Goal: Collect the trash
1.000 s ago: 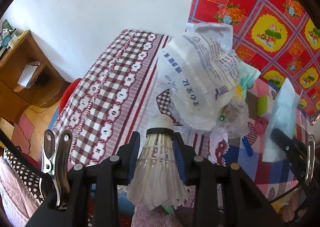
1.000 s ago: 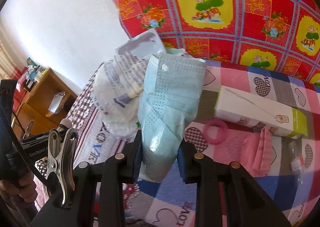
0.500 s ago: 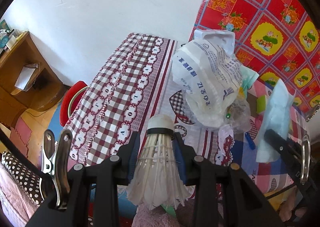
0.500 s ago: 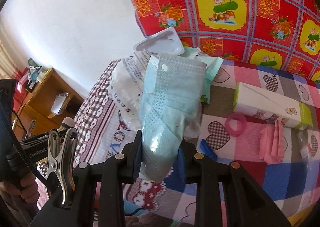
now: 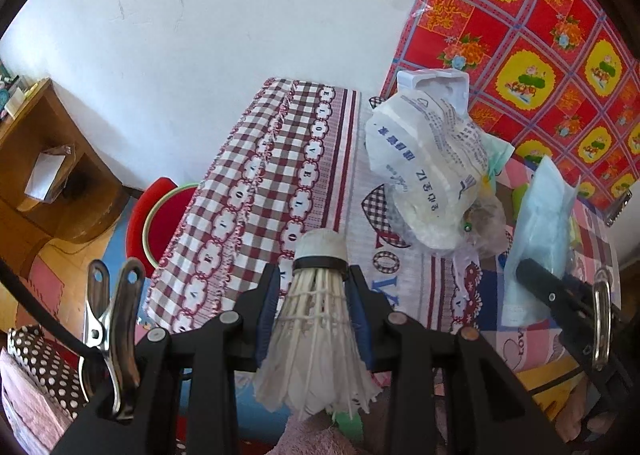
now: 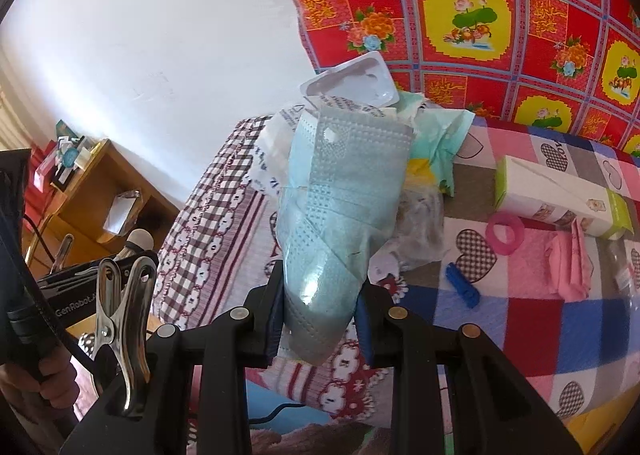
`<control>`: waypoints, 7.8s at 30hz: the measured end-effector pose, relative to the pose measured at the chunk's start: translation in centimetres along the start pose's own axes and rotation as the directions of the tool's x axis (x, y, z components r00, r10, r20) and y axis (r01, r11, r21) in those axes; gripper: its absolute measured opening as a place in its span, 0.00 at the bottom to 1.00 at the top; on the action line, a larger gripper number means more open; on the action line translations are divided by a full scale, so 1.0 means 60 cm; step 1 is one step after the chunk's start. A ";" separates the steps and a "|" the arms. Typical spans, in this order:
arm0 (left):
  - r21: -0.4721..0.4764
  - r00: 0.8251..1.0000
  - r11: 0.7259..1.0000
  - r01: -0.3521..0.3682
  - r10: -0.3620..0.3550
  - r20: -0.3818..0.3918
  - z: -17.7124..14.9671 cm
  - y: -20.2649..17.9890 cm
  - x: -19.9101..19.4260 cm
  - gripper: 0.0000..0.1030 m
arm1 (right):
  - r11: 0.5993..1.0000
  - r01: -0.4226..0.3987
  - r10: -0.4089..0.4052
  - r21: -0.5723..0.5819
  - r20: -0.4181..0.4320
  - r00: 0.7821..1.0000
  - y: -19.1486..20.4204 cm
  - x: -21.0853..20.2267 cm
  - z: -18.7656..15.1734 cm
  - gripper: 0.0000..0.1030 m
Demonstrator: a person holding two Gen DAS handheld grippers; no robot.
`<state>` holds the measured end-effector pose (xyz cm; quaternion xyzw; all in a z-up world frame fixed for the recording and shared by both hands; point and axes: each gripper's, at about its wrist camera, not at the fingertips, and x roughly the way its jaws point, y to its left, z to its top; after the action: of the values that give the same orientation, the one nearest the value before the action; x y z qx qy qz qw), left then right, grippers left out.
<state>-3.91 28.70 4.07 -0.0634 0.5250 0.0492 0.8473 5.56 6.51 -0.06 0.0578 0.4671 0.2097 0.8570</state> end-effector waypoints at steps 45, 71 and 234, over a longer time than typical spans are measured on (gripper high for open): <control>-0.309 0.979 0.932 -0.190 0.205 0.018 0.032 0.274 -0.009 0.34 | 0.878 -0.289 0.233 -0.381 -0.186 0.954 0.269 0.139 0.086 0.30; -0.327 0.992 0.937 -0.126 0.122 -0.032 0.054 0.517 0.095 0.34 | 0.884 -0.279 0.198 -0.374 -0.242 0.950 0.490 0.305 0.104 0.30; -0.379 0.933 0.893 -0.241 0.106 -0.345 -0.727 0.576 0.984 0.47 | 0.729 -0.397 0.133 -0.558 -0.453 0.882 0.332 0.809 -0.621 0.63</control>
<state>-21.40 56.89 -69.98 -0.2014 0.6345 0.2253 0.7114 -8.15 41.05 -52.62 -0.2100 0.5124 0.4846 0.6771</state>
